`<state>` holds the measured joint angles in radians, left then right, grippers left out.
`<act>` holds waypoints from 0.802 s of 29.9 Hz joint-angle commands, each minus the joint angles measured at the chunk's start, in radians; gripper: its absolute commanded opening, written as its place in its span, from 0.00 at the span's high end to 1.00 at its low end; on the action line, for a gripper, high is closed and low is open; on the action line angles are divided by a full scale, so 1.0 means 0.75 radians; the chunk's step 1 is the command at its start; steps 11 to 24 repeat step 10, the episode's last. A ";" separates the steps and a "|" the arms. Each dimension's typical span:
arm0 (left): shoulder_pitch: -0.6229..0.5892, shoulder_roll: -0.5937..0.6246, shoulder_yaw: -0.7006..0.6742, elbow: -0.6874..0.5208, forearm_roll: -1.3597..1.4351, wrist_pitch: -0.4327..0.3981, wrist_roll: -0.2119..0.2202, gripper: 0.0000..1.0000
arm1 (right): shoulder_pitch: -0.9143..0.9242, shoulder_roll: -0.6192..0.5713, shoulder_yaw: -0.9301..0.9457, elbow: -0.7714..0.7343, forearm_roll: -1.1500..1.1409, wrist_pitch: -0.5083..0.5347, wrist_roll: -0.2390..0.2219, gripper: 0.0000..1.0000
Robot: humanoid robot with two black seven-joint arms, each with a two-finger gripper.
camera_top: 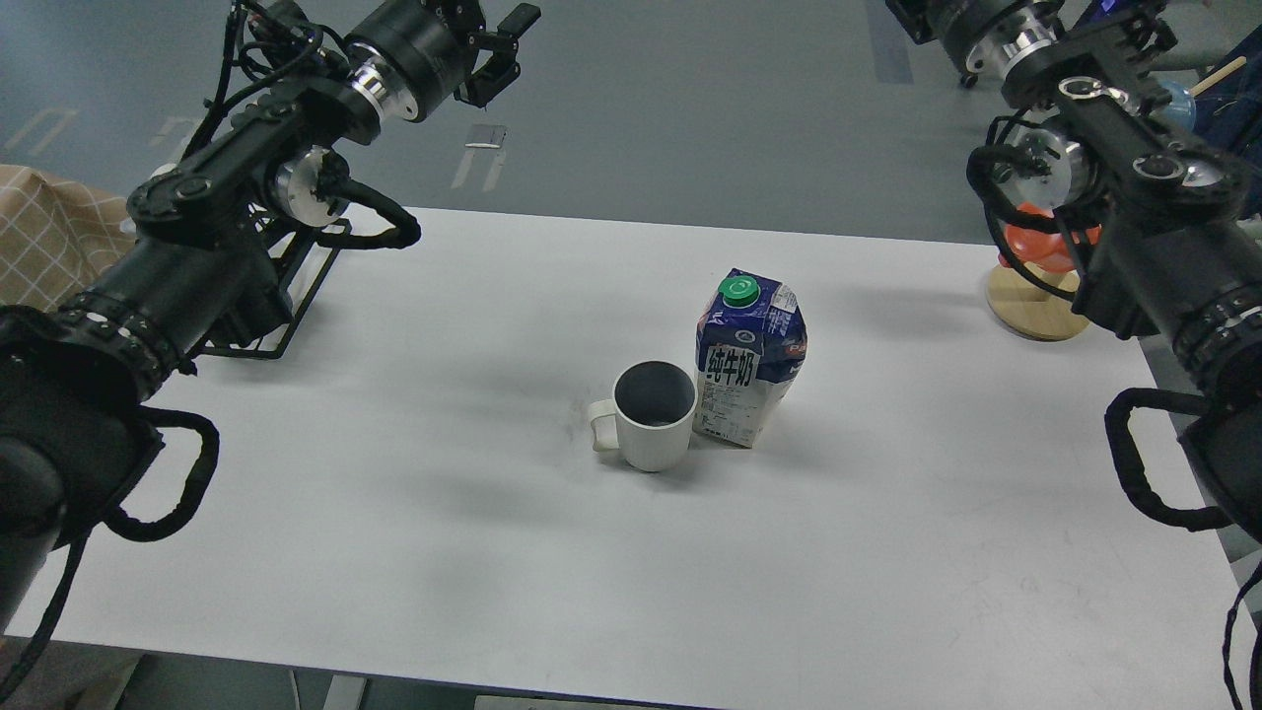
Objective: Place cup and milk with both arms
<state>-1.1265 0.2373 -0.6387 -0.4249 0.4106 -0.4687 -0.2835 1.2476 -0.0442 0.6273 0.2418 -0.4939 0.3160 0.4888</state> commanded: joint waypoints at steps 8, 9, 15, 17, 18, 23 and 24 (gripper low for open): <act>0.048 -0.049 -0.020 0.084 -0.003 -0.027 -0.013 0.01 | -0.095 0.049 0.059 0.021 0.029 0.006 0.000 0.00; 0.054 -0.049 -0.020 0.080 -0.003 -0.027 -0.013 0.01 | -0.099 0.049 0.067 0.027 0.029 0.006 0.000 0.00; 0.058 -0.049 -0.020 0.078 -0.003 -0.027 -0.013 0.01 | -0.099 0.049 0.068 0.027 0.029 0.002 0.000 0.00; 0.058 -0.049 -0.020 0.078 -0.003 -0.027 -0.013 0.01 | -0.099 0.049 0.068 0.027 0.029 0.002 0.000 0.00; 0.058 -0.049 -0.020 0.078 -0.003 -0.027 -0.013 0.01 | -0.099 0.049 0.068 0.027 0.029 0.002 0.000 0.00; 0.058 -0.049 -0.020 0.078 -0.003 -0.027 -0.013 0.01 | -0.099 0.049 0.068 0.027 0.029 0.002 0.000 0.00; 0.058 -0.049 -0.020 0.078 -0.003 -0.027 -0.013 0.01 | -0.099 0.049 0.068 0.027 0.029 0.002 0.000 0.00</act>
